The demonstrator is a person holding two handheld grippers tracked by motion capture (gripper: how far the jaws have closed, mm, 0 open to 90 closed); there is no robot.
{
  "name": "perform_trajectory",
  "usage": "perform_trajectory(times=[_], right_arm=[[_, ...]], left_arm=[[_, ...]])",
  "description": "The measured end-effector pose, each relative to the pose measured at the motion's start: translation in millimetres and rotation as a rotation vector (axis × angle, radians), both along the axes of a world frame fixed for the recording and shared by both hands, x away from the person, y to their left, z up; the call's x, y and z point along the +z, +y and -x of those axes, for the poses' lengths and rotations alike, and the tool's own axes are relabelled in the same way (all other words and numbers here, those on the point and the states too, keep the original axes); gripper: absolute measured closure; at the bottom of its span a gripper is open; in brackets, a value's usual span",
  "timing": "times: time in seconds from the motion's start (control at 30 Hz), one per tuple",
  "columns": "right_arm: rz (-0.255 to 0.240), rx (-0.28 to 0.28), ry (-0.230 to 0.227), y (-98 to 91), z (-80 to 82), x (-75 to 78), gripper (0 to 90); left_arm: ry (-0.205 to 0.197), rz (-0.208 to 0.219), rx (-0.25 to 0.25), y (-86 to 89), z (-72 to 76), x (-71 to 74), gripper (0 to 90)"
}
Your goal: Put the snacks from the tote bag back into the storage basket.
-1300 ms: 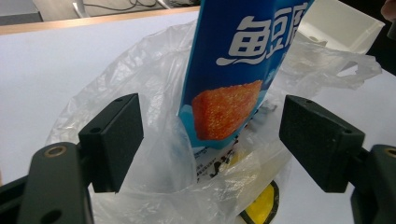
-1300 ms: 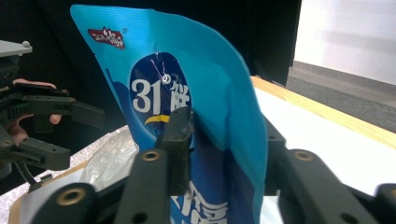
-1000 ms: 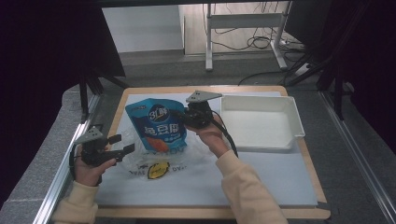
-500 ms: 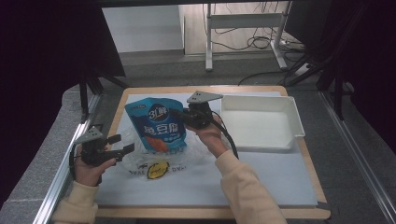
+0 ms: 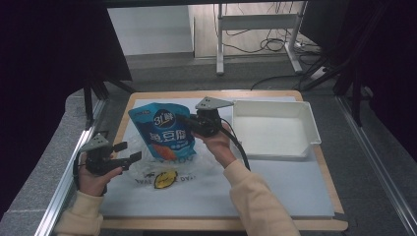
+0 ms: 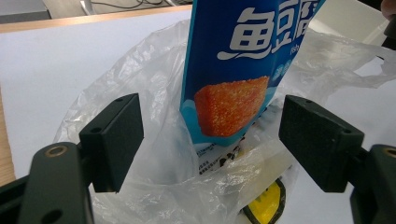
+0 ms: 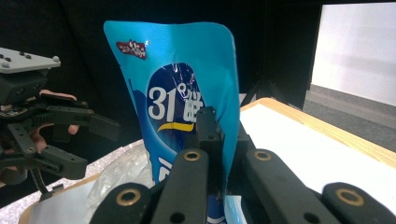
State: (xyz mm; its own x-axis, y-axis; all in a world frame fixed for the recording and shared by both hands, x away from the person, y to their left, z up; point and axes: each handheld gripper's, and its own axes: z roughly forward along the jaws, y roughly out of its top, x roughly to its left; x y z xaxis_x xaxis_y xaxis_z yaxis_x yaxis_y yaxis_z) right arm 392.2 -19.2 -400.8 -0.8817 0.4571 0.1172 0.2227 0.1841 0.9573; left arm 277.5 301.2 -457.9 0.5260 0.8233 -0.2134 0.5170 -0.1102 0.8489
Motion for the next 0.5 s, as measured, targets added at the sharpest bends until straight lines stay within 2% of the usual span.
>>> perform_trajectory(times=[0.23,0.5], right_arm=[[-0.027,0.003,0.011,2.6,-0.4,-0.2,88.9],[-0.032,0.015,0.001,9.4,2.1,2.8,88.9]], left_arm=[[0.004,0.0,0.002,0.9,-0.5,-1.1,22.2],[0.007,0.001,0.004,3.2,-0.8,-2.3,22.2]])
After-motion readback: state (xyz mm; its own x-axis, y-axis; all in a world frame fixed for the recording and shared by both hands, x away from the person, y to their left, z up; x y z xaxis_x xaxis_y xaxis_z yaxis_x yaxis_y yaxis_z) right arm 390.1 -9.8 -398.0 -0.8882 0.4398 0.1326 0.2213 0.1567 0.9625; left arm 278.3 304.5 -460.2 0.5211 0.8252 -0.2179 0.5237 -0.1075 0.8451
